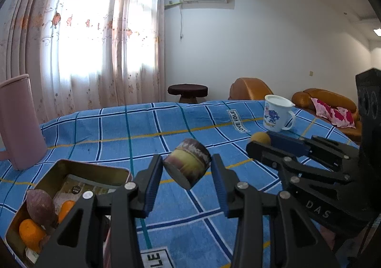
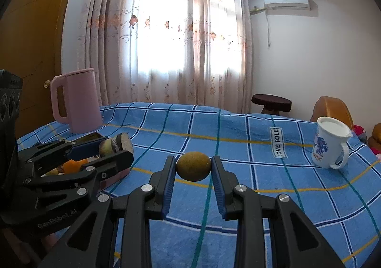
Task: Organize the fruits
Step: 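Lift and hold both grasped items above the table, then carry both items over the tin and open both tools to release them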
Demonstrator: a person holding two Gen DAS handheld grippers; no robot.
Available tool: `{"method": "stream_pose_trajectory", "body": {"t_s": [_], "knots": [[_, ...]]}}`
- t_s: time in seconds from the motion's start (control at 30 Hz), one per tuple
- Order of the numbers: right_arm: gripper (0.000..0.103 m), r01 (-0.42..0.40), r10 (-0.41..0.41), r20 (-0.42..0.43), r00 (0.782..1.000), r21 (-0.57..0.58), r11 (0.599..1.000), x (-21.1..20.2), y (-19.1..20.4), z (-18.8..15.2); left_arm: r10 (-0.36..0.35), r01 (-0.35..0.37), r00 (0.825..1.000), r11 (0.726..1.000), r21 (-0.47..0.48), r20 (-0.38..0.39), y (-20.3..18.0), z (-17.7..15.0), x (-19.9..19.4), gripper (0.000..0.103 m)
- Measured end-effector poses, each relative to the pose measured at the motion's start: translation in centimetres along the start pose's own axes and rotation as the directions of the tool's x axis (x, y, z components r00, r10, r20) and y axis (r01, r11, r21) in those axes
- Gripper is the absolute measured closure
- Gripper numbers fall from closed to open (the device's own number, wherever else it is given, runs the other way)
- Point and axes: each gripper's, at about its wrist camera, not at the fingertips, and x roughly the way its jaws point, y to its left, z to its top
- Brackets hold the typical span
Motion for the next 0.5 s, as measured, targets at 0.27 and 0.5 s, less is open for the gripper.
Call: {"method": "stream_pose_trajectory", "body": {"t_s": [0.27,0.5], "knots": [[0.071,-0.042,0.042,-0.011,0.999,-0.005,0.999,-0.2,1.7,-0.1,-0.009,0.008,1.000,0.999,-0.041,-0.006,1.2,-0.5,-1.2,0.059],[0.071,-0.074,0.074,-0.004,0.997,-0.022,0.997,-0.3,3.4,0.4,-0.009,0.009,1.000,0.998,-0.062,-0.008,2.1,-1.0,-2.1,0.060]]}}
